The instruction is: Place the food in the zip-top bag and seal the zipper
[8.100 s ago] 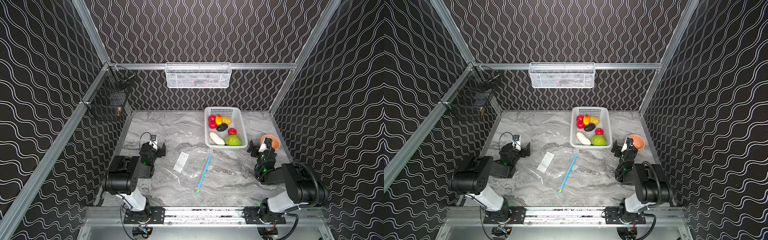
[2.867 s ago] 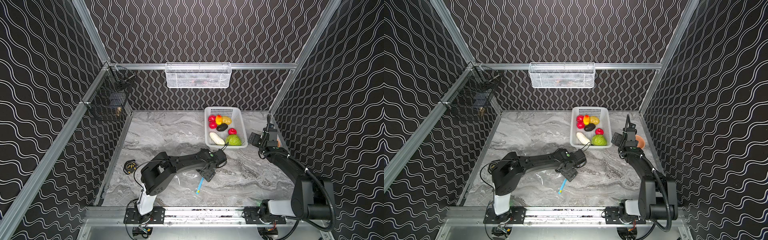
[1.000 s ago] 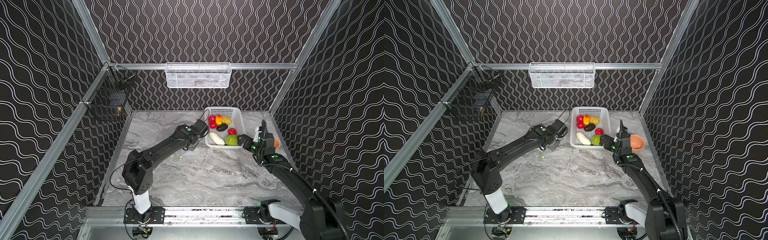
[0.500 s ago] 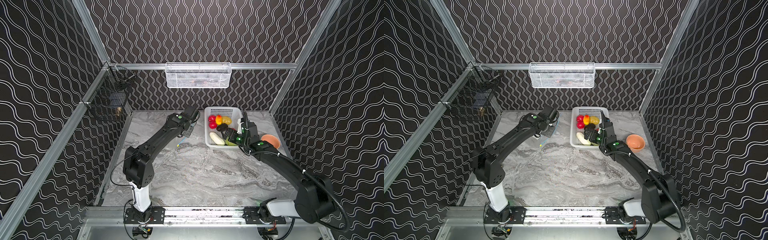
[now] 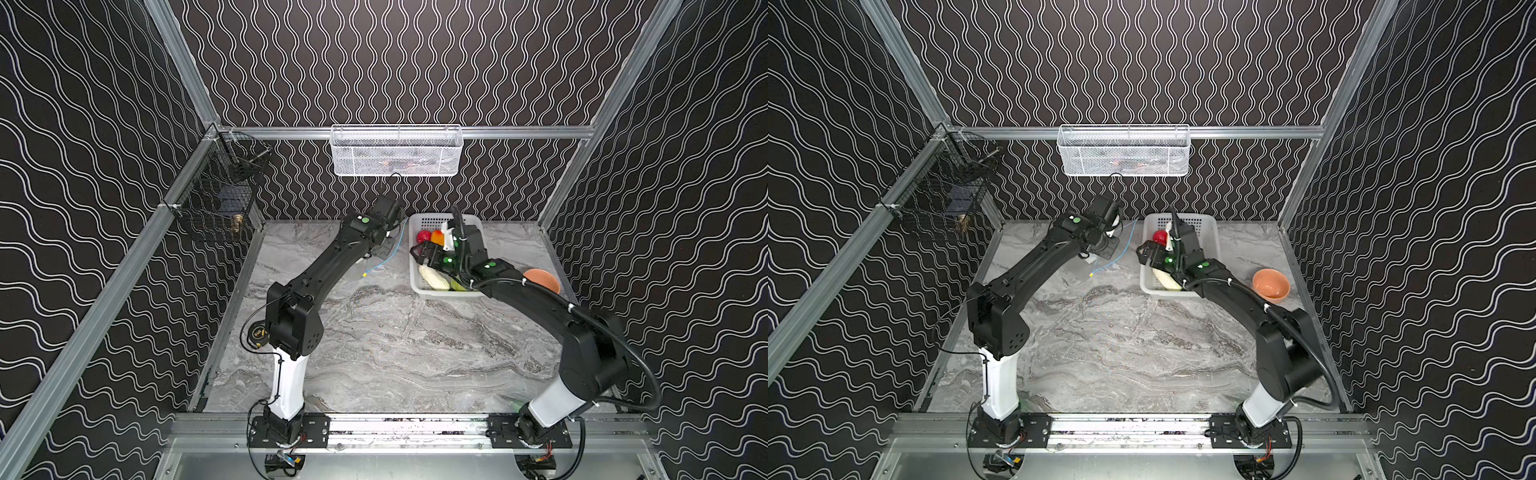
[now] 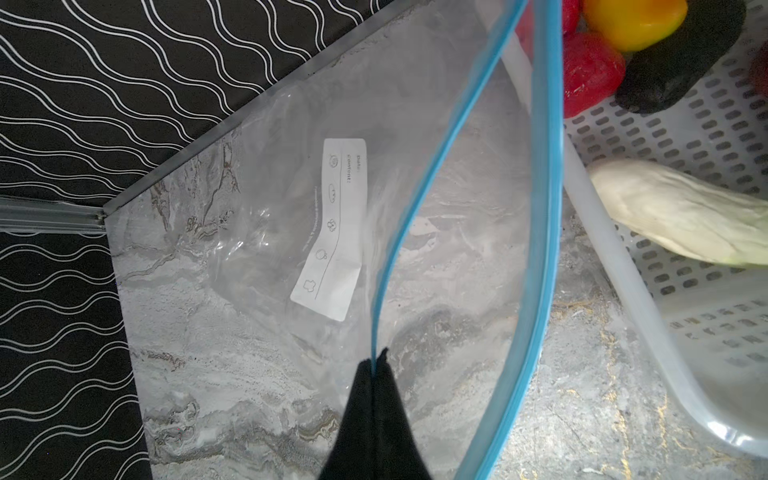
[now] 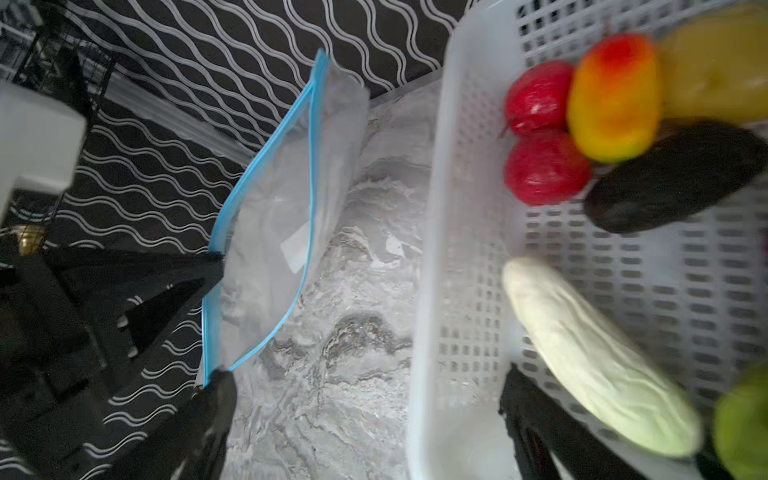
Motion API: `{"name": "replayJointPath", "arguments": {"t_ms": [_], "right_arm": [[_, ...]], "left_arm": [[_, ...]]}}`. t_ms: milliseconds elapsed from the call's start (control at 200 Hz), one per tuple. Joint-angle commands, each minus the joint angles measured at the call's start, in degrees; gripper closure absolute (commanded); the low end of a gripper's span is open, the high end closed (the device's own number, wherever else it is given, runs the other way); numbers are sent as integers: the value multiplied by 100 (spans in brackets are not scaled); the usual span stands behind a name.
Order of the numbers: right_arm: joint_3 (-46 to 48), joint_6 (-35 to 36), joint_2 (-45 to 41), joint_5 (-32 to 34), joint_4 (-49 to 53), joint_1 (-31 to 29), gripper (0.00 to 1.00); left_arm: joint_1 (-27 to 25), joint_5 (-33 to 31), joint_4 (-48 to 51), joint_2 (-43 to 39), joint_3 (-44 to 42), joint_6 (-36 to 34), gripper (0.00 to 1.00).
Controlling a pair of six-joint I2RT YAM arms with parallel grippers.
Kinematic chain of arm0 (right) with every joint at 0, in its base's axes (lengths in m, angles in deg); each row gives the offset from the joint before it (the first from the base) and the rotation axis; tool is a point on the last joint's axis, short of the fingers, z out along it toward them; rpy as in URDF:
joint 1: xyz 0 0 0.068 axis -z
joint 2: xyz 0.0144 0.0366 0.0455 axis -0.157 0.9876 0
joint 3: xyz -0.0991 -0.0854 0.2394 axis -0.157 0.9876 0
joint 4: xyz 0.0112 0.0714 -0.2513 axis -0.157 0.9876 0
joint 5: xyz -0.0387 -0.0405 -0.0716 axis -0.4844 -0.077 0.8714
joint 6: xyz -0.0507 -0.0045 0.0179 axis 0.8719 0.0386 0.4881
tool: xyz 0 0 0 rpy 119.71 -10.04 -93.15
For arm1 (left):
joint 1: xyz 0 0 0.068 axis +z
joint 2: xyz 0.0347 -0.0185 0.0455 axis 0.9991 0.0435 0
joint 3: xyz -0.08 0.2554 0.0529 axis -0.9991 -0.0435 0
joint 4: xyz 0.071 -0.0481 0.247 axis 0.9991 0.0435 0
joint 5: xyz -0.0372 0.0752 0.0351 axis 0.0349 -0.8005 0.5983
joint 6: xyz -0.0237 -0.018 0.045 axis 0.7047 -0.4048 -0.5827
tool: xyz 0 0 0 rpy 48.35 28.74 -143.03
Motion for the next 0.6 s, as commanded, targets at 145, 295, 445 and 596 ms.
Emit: {"name": "replayJointPath", "arguments": {"t_ms": [145,295,445,596], "right_arm": [[-809,-171,858,-160,-148,-281,1],[-877,-395,1046,-93,-547,-361,1],[-1174,-480,1454,8,-414,-445,2],[-1201,-425,1536,321,-243,-445,4]], "left_arm": [[111,259,120,-268,-92,151,100],[119,362,167,-458,-98,223,100],[145,303,149,-634,-128,213,100],[281,-209,250,-582,81,209,100]]}}
